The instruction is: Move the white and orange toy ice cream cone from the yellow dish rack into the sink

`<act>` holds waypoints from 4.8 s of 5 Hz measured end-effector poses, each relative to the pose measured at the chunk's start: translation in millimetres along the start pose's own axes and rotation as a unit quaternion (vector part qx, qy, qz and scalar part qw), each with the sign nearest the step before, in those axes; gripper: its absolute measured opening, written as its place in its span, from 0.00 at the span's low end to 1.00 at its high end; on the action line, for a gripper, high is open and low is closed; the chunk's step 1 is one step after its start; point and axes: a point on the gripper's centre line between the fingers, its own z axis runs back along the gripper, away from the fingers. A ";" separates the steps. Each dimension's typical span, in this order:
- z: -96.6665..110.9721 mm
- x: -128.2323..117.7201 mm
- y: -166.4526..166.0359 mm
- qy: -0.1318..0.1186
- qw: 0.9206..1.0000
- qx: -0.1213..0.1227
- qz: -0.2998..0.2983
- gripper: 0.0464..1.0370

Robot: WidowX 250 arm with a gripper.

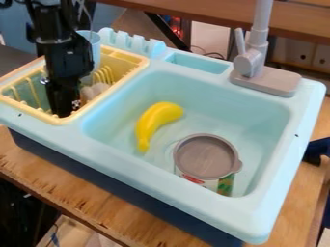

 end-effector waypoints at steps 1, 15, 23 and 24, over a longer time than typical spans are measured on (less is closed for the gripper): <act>13.1 -4.5 -6.0 0.000 1.000 0.004 0.015 0.35; -14.2 127.8 -123.9 0.036 0.961 0.094 -0.258 0.41; 57.7 56.5 -99.3 -0.051 0.991 0.094 0.083 0.96; 57.7 56.5 -99.3 -0.051 0.991 0.094 0.083 0.96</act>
